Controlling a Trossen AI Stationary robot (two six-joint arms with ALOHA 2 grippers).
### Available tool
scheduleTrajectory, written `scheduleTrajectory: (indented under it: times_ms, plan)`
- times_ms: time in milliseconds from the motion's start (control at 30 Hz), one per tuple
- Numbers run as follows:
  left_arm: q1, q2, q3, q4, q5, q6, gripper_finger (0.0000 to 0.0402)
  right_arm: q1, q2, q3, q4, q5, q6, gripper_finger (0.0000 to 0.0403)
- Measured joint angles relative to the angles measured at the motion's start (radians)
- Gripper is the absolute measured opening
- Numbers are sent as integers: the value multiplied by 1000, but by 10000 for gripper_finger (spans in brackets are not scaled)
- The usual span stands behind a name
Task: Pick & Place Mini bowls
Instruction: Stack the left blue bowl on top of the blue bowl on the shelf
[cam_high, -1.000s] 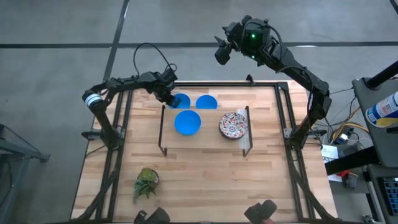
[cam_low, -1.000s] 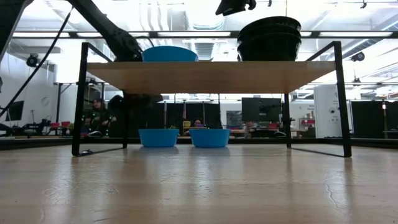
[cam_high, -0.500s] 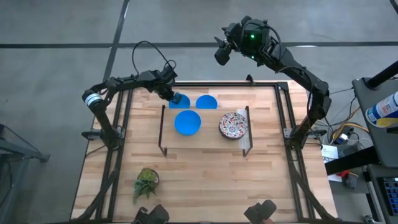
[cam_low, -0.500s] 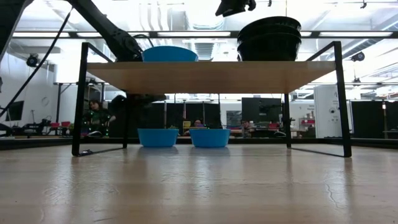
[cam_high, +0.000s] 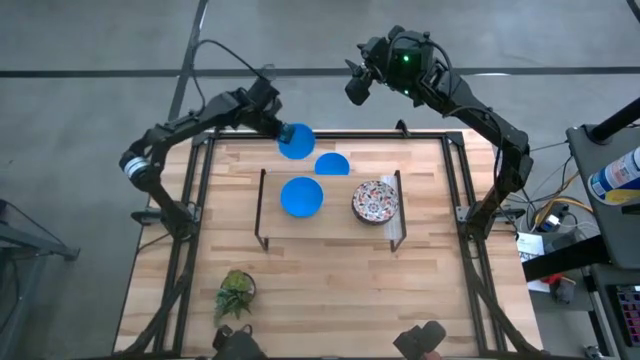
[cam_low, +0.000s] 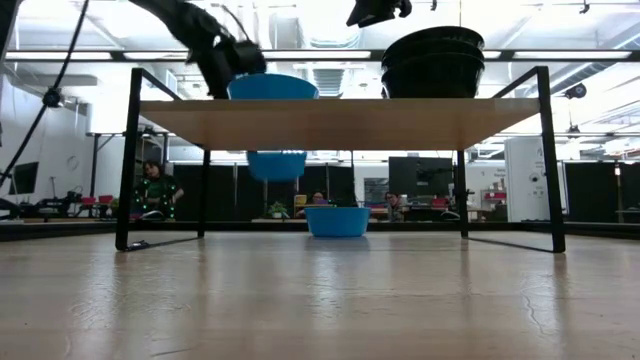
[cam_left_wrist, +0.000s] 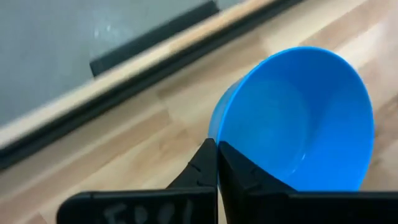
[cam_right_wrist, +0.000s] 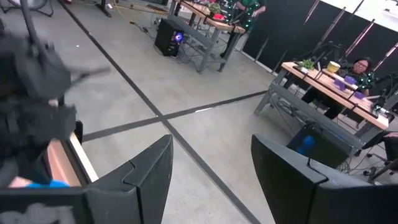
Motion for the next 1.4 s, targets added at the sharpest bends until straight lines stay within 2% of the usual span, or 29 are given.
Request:
scheduleTrajectory:
  times_ms: [200,400,633,900,1033,1267,1400]
  plan:
    - [6,-16,197,-186,11,-18,0,-1,0,0,0,3,-22,215]
    - [-10,-20,362,-362,229,-34,0,-1,0,0,0,8,-37,215]
    - [-145,-51,457,-480,253,-6,0,-13,0,0,0,8,-32,215]
    - [-308,-60,463,-522,247,69,0,-23,0,0,1,16,-5,215]
    - [-362,-58,431,-534,172,91,0,-22,0,0,0,27,-1,215]
    - [-373,-53,394,-541,141,117,0,-22,-1,0,1,27,39,215]
    - [-373,-52,329,-468,163,123,0,-21,-1,0,1,26,40,215]
